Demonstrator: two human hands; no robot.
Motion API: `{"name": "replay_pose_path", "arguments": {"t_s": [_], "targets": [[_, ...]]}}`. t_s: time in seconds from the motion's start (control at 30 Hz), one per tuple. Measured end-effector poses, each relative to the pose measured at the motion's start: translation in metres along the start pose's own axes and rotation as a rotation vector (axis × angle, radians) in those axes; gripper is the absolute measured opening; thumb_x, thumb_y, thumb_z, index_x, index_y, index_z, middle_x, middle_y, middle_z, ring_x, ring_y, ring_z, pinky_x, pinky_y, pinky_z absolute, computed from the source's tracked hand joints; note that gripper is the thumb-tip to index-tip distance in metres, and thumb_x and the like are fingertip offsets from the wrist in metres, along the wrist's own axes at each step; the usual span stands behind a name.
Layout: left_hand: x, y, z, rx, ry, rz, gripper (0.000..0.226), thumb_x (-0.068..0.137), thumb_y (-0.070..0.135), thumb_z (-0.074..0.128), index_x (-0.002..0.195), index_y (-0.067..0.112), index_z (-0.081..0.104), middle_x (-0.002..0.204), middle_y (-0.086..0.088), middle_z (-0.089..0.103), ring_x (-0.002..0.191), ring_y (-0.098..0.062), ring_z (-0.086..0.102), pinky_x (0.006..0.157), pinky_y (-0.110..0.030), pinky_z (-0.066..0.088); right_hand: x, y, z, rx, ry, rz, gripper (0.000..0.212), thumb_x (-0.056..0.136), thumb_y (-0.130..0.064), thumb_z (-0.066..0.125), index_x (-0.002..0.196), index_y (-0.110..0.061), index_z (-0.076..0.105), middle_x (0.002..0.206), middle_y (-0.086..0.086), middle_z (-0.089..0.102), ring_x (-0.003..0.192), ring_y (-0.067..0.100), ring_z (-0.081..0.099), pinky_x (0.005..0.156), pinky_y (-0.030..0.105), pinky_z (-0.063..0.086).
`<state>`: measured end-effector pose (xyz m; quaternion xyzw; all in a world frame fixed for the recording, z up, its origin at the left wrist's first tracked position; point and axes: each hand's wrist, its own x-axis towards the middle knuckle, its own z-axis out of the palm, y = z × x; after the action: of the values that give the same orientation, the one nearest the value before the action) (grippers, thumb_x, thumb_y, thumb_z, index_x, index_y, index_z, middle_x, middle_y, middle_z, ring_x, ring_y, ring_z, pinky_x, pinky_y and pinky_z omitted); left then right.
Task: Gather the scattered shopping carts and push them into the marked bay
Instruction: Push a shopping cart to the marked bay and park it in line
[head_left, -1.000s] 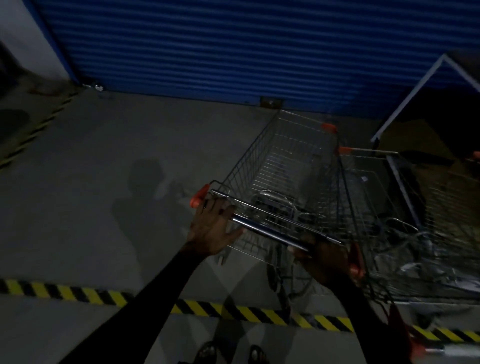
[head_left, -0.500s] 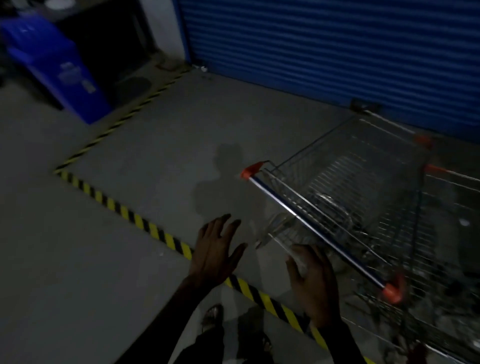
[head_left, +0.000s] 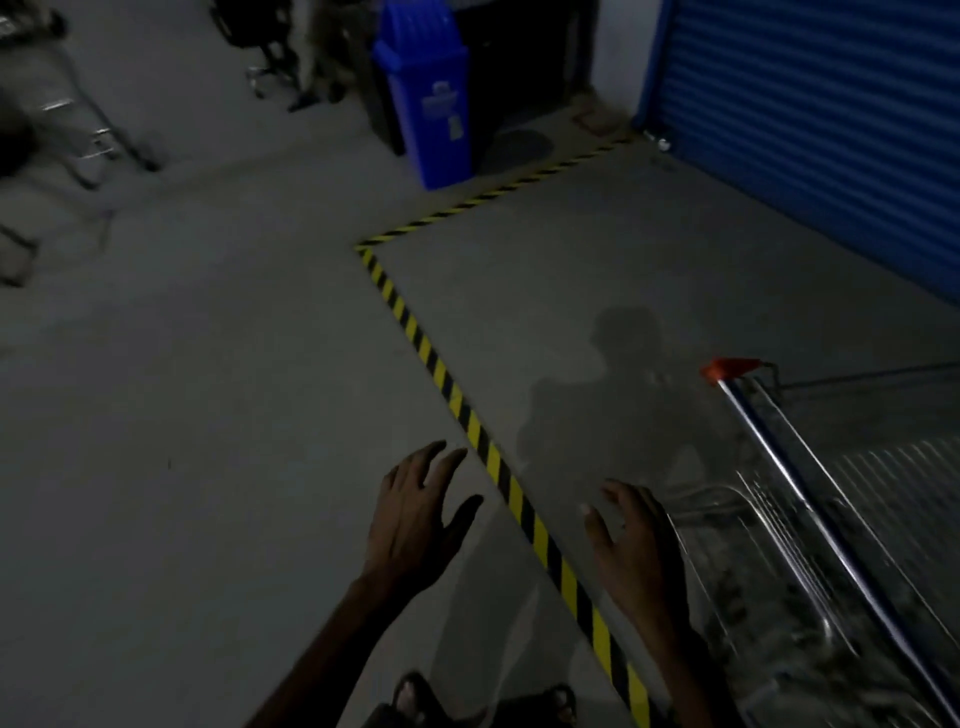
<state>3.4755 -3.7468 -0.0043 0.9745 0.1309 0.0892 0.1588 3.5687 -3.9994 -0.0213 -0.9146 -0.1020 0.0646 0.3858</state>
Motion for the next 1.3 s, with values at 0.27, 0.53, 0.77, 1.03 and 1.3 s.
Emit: {"name": "replay_pose_path", "arguments": {"t_s": [0.27,0.53,0.77,1.03,1.3], "targets": [[-0.053,-0.076,-0.045,-0.066,0.115,-0.268,0.062,0.105,0.065,0.041,0.154,0.027,0.049,0.16,-0.002,0.046,0.143,-0.028,0.046,0.115,-0.05,0.041,0.005,-0.066,0.057,-0.066,-0.14,-0.11,0.036,0.101,-0.034,0.069,0.134,-0.021,0.065,0.133,0.0,0.061,0.124,0.025,0.058,0.099,0.045,0.052],[-0.112,-0.154,-0.082,-0.116,0.22,-0.444,0.063,0.104,0.066,0.045,0.155,0.03,0.046,0.16,0.0,0.046,0.146,-0.025,0.045,0.115,-0.048,0.042,-0.007,-0.146,0.121,-0.123,-0.247,-0.243,0.036,0.102,-0.039,0.067,0.132,-0.02,0.065,0.131,0.001,0.065,0.119,0.027,0.061,0.099,0.044,0.052],[-0.166,-0.222,-0.108,-0.104,0.29,-0.569,0.065,0.103,0.068,0.043,0.154,0.028,0.049,0.156,0.001,0.05,0.142,-0.021,0.046,0.113,-0.042,0.041,-0.025,-0.208,0.184,-0.089,-0.331,-0.366,0.03,0.099,-0.042,0.068,0.125,-0.027,0.067,0.124,-0.007,0.067,0.113,0.019,0.065,0.094,0.039,0.055],[-0.196,-0.284,-0.132,-0.097,0.325,-0.681,0.065,0.102,0.068,0.043,0.153,0.027,0.051,0.152,0.002,0.053,0.14,-0.02,0.049,0.111,-0.043,0.043,-0.027,-0.267,0.241,-0.092,-0.413,-0.397,0.03,0.101,-0.034,0.07,0.129,-0.023,0.067,0.128,-0.003,0.065,0.115,0.023,0.063,0.093,0.037,0.051],[-0.145,-0.344,-0.14,-0.095,0.355,-0.714,0.065,0.101,0.068,0.044,0.152,0.028,0.051,0.152,0.004,0.053,0.139,-0.018,0.048,0.111,-0.04,0.042,0.023,-0.316,0.29,-0.072,-0.431,-0.411,0.029,0.101,-0.031,0.07,0.129,-0.021,0.067,0.128,-0.002,0.064,0.12,0.023,0.061,0.096,0.033,0.046]]}}
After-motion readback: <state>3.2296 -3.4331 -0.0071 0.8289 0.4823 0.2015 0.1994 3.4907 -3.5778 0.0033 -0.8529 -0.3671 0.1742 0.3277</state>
